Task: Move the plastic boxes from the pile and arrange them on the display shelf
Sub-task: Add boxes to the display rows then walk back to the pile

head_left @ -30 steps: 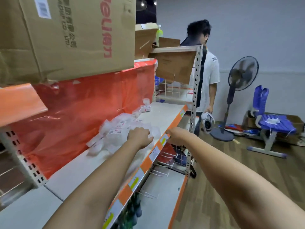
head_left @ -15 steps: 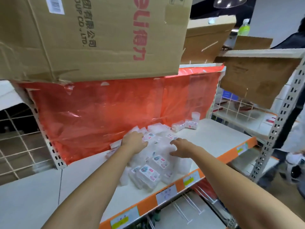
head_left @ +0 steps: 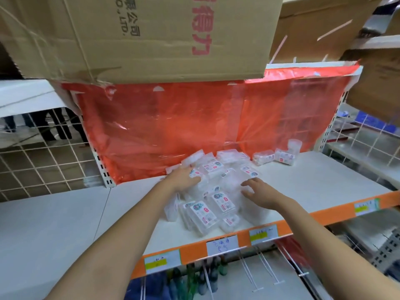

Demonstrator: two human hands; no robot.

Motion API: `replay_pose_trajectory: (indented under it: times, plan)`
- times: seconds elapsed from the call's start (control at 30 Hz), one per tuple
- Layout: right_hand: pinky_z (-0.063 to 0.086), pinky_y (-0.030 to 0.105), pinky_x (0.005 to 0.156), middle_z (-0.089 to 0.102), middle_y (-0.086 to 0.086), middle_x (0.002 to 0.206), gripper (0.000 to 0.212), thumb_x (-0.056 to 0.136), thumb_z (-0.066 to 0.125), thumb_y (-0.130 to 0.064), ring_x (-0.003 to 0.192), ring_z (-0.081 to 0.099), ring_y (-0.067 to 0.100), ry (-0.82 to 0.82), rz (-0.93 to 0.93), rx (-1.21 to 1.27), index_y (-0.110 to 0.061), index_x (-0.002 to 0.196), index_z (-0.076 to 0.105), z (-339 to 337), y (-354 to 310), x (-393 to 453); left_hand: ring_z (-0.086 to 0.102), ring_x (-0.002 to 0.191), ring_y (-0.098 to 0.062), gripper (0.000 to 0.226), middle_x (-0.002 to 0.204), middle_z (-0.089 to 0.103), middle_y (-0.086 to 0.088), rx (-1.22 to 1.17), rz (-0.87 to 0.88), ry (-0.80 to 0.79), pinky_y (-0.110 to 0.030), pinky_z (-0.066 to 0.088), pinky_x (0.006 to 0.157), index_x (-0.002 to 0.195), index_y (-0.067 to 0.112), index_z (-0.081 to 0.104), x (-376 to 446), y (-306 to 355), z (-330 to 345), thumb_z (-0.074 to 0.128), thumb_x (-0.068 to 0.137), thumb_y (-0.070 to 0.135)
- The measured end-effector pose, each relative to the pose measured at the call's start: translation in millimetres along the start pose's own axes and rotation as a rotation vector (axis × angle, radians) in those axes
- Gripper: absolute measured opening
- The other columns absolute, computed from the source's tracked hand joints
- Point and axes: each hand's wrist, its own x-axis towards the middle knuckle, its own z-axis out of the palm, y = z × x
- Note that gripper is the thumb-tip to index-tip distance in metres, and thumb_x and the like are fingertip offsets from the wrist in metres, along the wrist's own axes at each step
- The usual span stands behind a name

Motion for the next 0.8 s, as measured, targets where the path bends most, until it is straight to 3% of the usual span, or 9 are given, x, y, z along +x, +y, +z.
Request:
replay_pose_trajectory:
  times: [0.1, 0.27, 0.43, 0.5, 0.63, 0.7, 0.8]
  plan:
    - [0.023, 0.029, 0.111, 0.027, 0.007, 0.152, 0.045, 0.098, 0.041, -0.016, 0.138, 0.031, 0.021, -0.06, -0.042, 0.003, -0.016, 0.142, 0.039, -6, 9, -3, 0.032, 0.137, -0.028, 0.062, 0.153, 0.03, -0.009, -0.021, 0.009, -0.056, -0.034, 0.031, 0.109, 0.149, 0.023, 0.027, -6, 4, -7, 0.045, 0.092, 0.039]
    - [0.03, 0.029, 0.107, 0.024, 0.002, 0.154, 0.063, 0.085, 0.056, -0.005, 0.137, 0.031, 0.019, -0.103, -0.074, 0.046, -0.019, 0.143, 0.036, -8, 20, -9, 0.043, 0.128, -0.021, 0.062, 0.145, 0.041, -0.007, -0.015, 0.041, -0.044, -0.027, 0.037, 0.099, 0.141, 0.013, 0.037, -4, 2, -9, 0.063, 0.087, 0.026]
    - [0.03, 0.019, 0.083, 0.041, -0.003, 0.144, 0.057, 0.084, 0.063, -0.008, 0.103, 0.037, 0.009, 0.004, -0.099, 0.132, -0.022, 0.135, 0.043, 1, 28, -11, 0.043, 0.126, -0.02, 0.068, 0.144, 0.04, -0.001, -0.109, 0.034, -0.045, -0.028, 0.039, 0.096, 0.135, 0.016, 0.039, 0, 0, -7, 0.073, 0.08, 0.037]
    - [0.03, 0.019, 0.083, 0.041, -0.002, 0.142, 0.056, 0.084, 0.064, -0.01, 0.102, 0.038, 0.01, 0.017, -0.109, 0.139, -0.022, 0.134, 0.044, 2, 29, -12, 0.042, 0.126, -0.018, 0.068, 0.143, 0.041, 0.0, -0.151, 0.044, -0.046, -0.023, 0.036, 0.093, 0.134, 0.016, 0.039, 1, 0, -6, 0.074, 0.079, 0.037]
    - [0.034, 0.024, 0.093, 0.043, 0.001, 0.138, 0.053, 0.083, 0.061, -0.014, 0.12, 0.041, 0.019, 0.04, -0.12, 0.125, -0.019, 0.134, 0.045, 5, 30, -14, 0.041, 0.128, -0.018, 0.082, 0.144, 0.039, -0.001, -0.197, 0.042, -0.055, -0.023, 0.034, 0.097, 0.143, 0.017, 0.032, 1, 0, -2, 0.076, 0.077, 0.035]
    - [0.036, 0.025, 0.088, 0.053, 0.004, 0.127, 0.043, 0.084, 0.06, -0.015, 0.113, 0.046, 0.02, 0.106, -0.133, 0.176, -0.02, 0.126, 0.051, 6, 31, -15, 0.041, 0.128, -0.02, 0.084, 0.146, 0.037, -0.003, -0.187, 0.039, -0.058, -0.028, 0.036, 0.101, 0.145, 0.02, 0.033, 0, -3, -1, 0.077, 0.075, 0.038]
    - [0.037, 0.024, 0.073, 0.06, -0.001, 0.106, 0.027, 0.09, 0.06, -0.025, 0.095, 0.053, 0.019, 0.17, -0.127, 0.278, -0.021, 0.116, 0.055, 4, 30, -18, 0.045, 0.118, -0.018, 0.078, 0.14, 0.037, -0.003, -0.251, 0.049, -0.016, -0.028, 0.04, 0.094, 0.139, 0.021, 0.04, -7, -8, 0, 0.08, 0.073, 0.033]
